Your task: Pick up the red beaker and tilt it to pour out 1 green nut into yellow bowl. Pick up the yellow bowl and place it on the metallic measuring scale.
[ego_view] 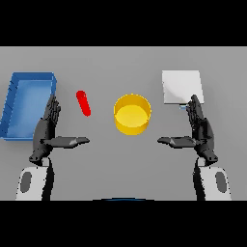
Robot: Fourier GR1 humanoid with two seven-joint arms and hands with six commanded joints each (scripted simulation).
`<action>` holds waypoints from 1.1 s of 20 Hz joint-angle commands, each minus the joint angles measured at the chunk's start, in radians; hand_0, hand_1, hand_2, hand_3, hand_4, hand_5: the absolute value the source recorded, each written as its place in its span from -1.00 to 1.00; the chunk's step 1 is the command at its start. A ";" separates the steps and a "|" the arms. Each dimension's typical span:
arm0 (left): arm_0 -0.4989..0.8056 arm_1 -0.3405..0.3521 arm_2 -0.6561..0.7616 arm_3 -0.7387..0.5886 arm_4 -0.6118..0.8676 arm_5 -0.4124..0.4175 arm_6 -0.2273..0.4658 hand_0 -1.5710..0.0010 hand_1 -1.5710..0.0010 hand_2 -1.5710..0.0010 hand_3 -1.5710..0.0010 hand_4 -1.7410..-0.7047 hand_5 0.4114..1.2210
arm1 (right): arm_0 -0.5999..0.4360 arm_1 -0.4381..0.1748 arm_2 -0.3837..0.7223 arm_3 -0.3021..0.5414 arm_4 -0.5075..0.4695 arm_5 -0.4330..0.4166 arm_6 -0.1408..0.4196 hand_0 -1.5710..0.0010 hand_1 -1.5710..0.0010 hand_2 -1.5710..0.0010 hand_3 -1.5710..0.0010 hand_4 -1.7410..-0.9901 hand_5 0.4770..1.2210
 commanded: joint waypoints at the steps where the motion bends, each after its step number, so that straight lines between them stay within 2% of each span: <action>1: 0.003 0.000 -0.001 -0.002 0.000 0.000 -0.002 1.00 1.00 1.00 1.00 0.14 -0.54 | 0.001 0.001 0.001 -0.001 0.000 -0.001 -0.001 1.00 1.00 1.00 1.00 0.53 -0.67; 6: 0.024 0.002 -0.004 -0.024 0.007 -0.005 -0.004 1.00 1.00 1.00 1.00 0.14 -0.54 | 0.014 0.003 0.010 -0.015 0.005 0.000 -0.010 1.00 1.00 1.00 1.00 0.53 -0.67; 7: 0.065 0.030 -0.034 -0.068 -0.034 -0.016 -0.025 1.00 1.00 1.00 1.00 0.14 -0.54 | 0.051 -0.034 0.054 -0.043 0.125 -0.037 -0.078 1.00 1.00 1.00 1.00 0.53 -0.67; 8: 0.092 0.054 -0.052 -0.105 -0.056 -0.026 -0.025 1.00 1.00 1.00 1.00 0.13 -0.54 | 0.078 -0.049 0.087 -0.068 0.203 -0.062 -0.106 1.00 1.00 1.00 1.00 0.54 -0.68; 9: 0.100 0.060 -0.067 -0.135 -0.073 -0.024 -0.012 1.00 1.00 1.00 1.00 0.13 -0.54 | 0.093 -0.056 0.107 -0.083 0.248 -0.075 -0.112 1.00 1.00 1.00 1.00 0.54 -0.69; 11: 0.122 0.066 -0.088 -0.163 -0.090 -0.029 0.032 1.00 1.00 1.00 1.00 0.12 -0.54 | 0.102 -0.062 0.121 -0.101 0.293 -0.093 -0.081 1.00 1.00 1.00 1.00 0.55 -0.70; 13: 0.138 0.063 -0.103 -0.181 -0.107 -0.025 0.047 1.00 1.00 1.00 1.00 0.11 -0.53 | 0.123 -0.055 0.129 -0.126 0.295 -0.095 -0.084 1.00 1.00 1.00 1.00 0.51 -0.69; 14: 0.131 0.064 -0.108 -0.179 -0.117 -0.023 0.052 1.00 1.00 1.00 1.00 0.11 -0.53 | 0.118 -0.048 0.134 -0.134 0.298 -0.097 -0.068 1.00 1.00 1.00 1.00 0.49 -0.68; 17: 0.103 0.070 -0.112 -0.136 -0.137 -0.027 0.046 1.00 1.00 1.00 1.00 0.11 -0.52 | 0.111 -0.047 0.127 -0.123 0.264 -0.073 -0.067 1.00 1.00 1.00 1.00 0.41 -0.65; 19: 0.045 0.058 -0.110 -0.063 -0.149 -0.020 0.049 1.00 1.00 1.00 1.00 0.06 -0.51 | 0.118 -0.057 0.128 -0.135 0.257 -0.059 -0.075 1.00 1.00 1.00 1.00 0.36 -0.62; 22: -0.018 0.045 -0.107 0.038 -0.182 0.001 0.003 1.00 1.00 1.00 1.00 0.00 -0.47 | 0.132 -0.062 0.126 -0.146 0.251 -0.054 -0.094 1.00 1.00 1.00 1.00 0.29 -0.59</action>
